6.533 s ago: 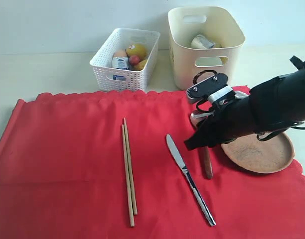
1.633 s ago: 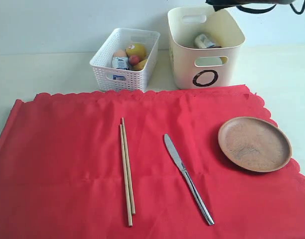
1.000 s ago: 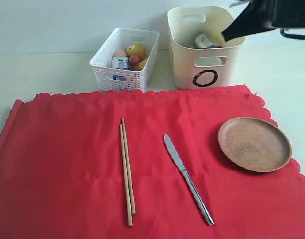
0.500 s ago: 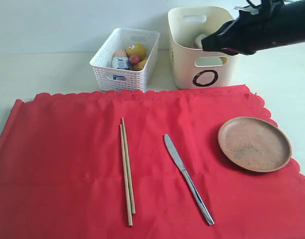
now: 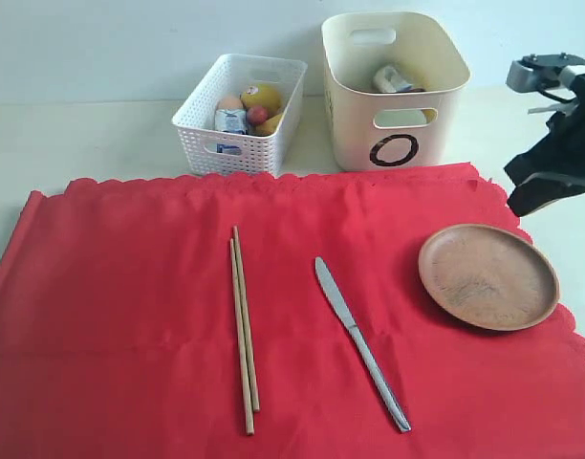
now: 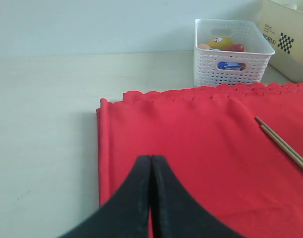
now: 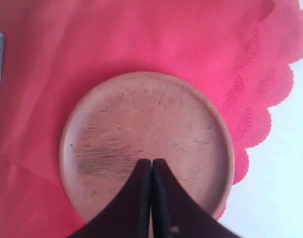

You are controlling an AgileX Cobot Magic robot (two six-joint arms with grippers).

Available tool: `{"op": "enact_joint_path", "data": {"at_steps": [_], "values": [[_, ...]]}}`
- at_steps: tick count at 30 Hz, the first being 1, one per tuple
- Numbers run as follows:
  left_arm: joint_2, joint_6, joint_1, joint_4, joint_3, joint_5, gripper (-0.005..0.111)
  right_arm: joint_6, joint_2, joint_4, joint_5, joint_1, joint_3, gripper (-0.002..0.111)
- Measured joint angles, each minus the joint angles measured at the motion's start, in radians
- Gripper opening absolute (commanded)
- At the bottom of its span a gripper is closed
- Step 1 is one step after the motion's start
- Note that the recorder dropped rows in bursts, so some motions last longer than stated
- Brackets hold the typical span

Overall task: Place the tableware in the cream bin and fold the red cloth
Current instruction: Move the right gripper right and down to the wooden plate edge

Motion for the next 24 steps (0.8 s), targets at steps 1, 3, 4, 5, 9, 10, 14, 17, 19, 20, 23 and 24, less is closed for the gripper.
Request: {"op": "enact_joint_path", "data": {"at_steps": [1,3,4,5,9,10,14,17,19,20,23,24], "values": [[0.000,0.000,0.000,0.000,0.000,0.000,0.000,0.000,0.007,-0.010,-0.013,0.000,0.000,0.000],[0.000,0.000,0.000,0.000,0.000,0.000,0.000,0.000,0.019,-0.041,-0.036,0.000,0.000,0.000],[0.000,0.000,0.000,0.000,0.000,0.000,0.000,0.000,0.024,-0.062,-0.043,0.000,0.000,0.000],[0.000,0.000,0.000,0.000,0.000,0.000,0.000,0.002,0.026,-0.085,-0.047,0.000,0.000,0.000],[0.000,0.000,0.000,0.000,0.000,0.000,0.000,0.074,0.043,-0.172,-0.049,0.000,-0.001,0.006],[0.000,0.000,0.000,0.000,0.000,0.000,0.000,0.103,0.048,-0.198,-0.052,0.000,-0.001,0.010],[0.000,0.000,0.000,0.000,0.000,0.000,0.000,0.193,0.080,-0.255,-0.052,-0.002,-0.001,0.029],[0.000,0.000,0.000,0.000,0.000,0.000,0.000,0.223,0.104,-0.261,-0.055,-0.002,-0.001,0.039],[0.000,0.000,0.000,0.000,0.000,0.000,0.000,0.233,0.118,-0.261,-0.059,-0.002,-0.001,0.041],[0.000,0.000,0.000,0.000,0.000,0.000,0.000,0.237,0.127,-0.261,-0.059,-0.002,-0.001,0.041],[0.000,0.000,0.000,0.000,0.000,0.000,0.000,0.243,0.152,-0.261,-0.069,-0.002,-0.001,0.041],[0.000,0.000,0.000,0.000,0.000,0.000,0.000,0.243,0.163,-0.261,-0.073,-0.002,-0.001,0.041]]}}
